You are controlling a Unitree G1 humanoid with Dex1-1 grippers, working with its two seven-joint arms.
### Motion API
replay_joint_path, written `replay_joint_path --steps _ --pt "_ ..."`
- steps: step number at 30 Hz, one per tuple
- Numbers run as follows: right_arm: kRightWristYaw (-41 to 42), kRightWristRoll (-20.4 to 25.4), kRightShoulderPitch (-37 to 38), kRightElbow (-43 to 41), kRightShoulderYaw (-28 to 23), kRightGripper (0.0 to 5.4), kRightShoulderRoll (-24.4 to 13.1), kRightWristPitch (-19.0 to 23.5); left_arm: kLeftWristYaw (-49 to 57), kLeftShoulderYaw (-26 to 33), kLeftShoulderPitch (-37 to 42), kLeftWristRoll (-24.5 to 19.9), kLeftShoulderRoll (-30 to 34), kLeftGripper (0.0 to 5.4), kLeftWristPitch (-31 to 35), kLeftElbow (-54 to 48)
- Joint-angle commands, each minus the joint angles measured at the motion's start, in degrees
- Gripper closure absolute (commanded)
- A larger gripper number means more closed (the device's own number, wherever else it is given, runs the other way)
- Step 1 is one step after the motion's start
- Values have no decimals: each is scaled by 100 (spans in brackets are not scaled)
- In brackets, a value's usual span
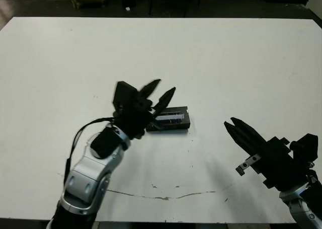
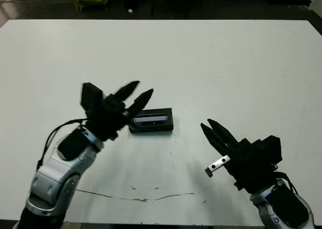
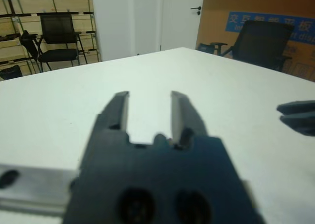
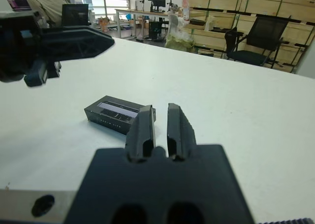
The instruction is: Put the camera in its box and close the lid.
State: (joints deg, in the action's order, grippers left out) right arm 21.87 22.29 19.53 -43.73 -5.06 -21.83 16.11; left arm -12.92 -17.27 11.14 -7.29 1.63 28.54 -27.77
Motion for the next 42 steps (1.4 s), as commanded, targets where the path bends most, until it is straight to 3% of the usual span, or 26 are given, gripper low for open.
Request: replay_joint_path --steps 1,5,9,16,24,33,42 --pt "-75 -89 85 -2 27 540 -40 162 263 -152 -148 26 -221 530 380 103" --pt "-49 -130 81 60 57 540 3 84 576 -242 -175 -117 -588 538 1076 182" --pt "15 -87 79 121 61 540 29 16 765 -381 -135 73 -615 538 1197 394" --pt "-125 -105 106 -56 64 540 -9 252 865 -324 28 204 -592 538 1274 1111" --pt "142 -97 79 283 72 540 46 -180 843 -219 18 192 -554 538 1802 1320" --pt "123 -69 95 234 69 540 34 -119 848 -205 -69 172 -472 538 2289 1330" --pt "123 -39 80 237 56 540 47 -104 678 -59 -197 4 -437 538 2034 947"
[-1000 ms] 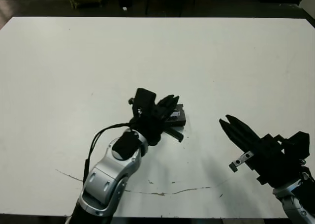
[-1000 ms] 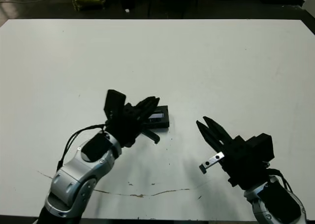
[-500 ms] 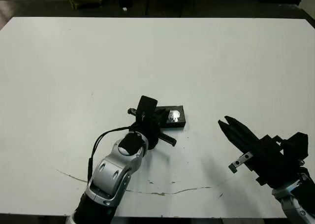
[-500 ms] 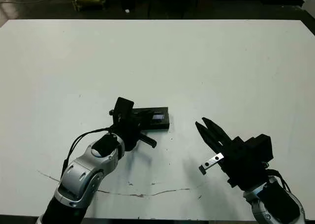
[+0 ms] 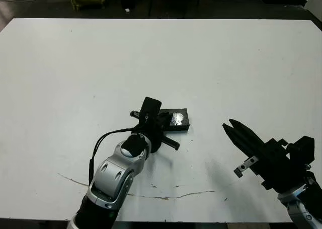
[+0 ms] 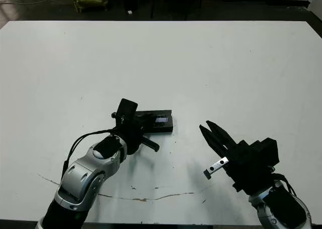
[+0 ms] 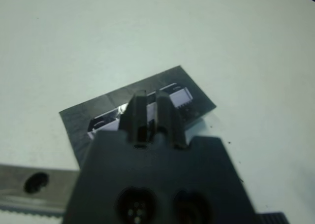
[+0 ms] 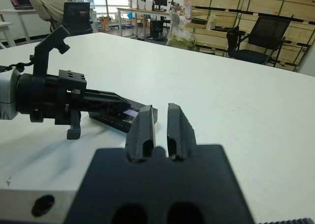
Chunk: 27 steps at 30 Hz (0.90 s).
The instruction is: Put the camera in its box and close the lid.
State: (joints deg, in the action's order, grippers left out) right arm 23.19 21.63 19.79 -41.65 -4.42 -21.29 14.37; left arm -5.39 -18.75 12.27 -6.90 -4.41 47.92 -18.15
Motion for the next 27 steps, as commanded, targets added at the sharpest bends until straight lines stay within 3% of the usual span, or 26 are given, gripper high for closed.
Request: replay_joint_path --steps 1,8,13,16,21,27 --pt "-25 30 63 11 -16 540 -14 104 -115 159 -353 -86 187 538 -19 -203" --pt "-80 -180 -9 -33 -99 540 -43 -18 -180 1189 -508 -589 193 538 -566 -1397" --pt "139 -87 -478 502 -290 540 28 -656 -433 2140 -569 -952 551 538 -1327 -1757" --pt "-47 -133 -860 523 -378 540 -17 -486 -535 2649 -522 -894 763 538 -2383 -1464" --pt "-287 -120 -1545 862 -442 540 98 -426 -502 3032 -522 -345 1163 538 -3927 -773" --pt "-1277 -637 -2314 1087 -248 540 551 -67 -516 3219 -894 -254 1275 538 -4748 -77"
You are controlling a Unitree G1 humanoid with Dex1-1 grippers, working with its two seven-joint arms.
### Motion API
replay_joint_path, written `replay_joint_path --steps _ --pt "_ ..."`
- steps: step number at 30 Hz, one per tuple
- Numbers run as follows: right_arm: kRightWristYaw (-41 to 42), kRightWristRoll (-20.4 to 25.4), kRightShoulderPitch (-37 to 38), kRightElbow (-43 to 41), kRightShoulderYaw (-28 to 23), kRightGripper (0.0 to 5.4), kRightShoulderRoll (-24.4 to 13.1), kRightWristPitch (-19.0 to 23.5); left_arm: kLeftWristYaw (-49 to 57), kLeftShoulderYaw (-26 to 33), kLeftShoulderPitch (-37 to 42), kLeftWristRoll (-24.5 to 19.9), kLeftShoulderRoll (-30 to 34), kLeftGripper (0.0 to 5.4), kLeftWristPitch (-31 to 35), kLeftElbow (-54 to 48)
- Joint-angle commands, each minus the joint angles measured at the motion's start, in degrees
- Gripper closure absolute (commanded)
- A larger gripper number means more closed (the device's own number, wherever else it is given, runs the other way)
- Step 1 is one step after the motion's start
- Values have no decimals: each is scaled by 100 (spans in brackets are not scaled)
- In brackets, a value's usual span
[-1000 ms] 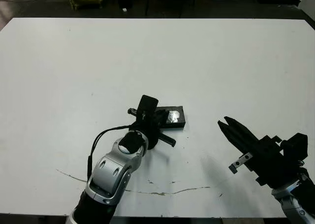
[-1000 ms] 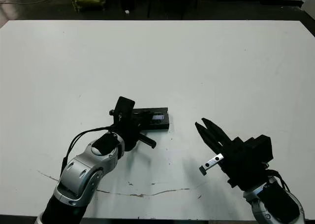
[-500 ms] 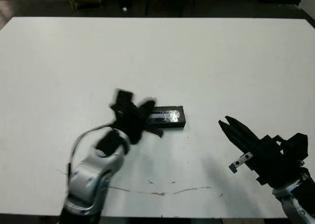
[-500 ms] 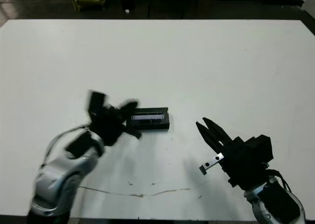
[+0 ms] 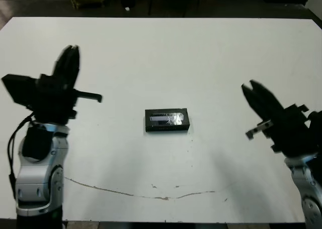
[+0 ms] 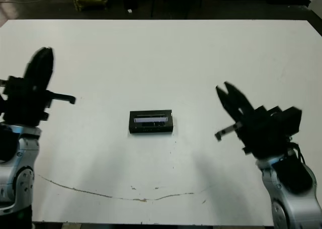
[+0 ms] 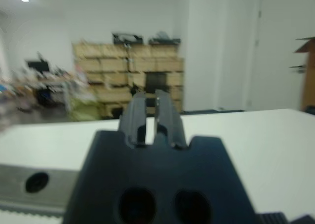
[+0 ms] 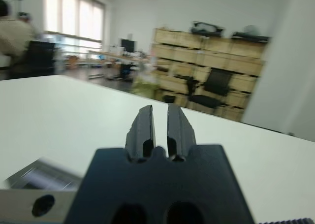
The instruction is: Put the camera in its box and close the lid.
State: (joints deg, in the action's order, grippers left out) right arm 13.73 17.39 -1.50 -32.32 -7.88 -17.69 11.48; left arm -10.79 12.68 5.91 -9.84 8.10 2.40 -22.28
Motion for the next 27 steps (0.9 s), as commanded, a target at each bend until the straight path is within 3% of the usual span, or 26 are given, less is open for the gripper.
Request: replay_joint_path --steps 1,6,9,16,19,27 --pt "-488 -332 -269 176 142 540 247 310 62 97 -302 28 -6 538 -274 447" --pt "-980 -589 -583 367 225 540 527 726 295 166 -372 -26 -133 538 -425 855" --pt "-1251 -708 -678 338 256 540 707 981 370 233 -290 -370 -212 538 -177 877" --pt "-1420 -1323 -644 599 512 540 875 504 416 177 -175 -882 -291 538 82 744" --pt "-1431 -1552 -595 616 611 540 876 514 537 114 -118 -918 -355 538 181 610" --pt "-1297 -1576 -538 580 556 540 871 665 647 24 13 -870 -316 538 331 461"
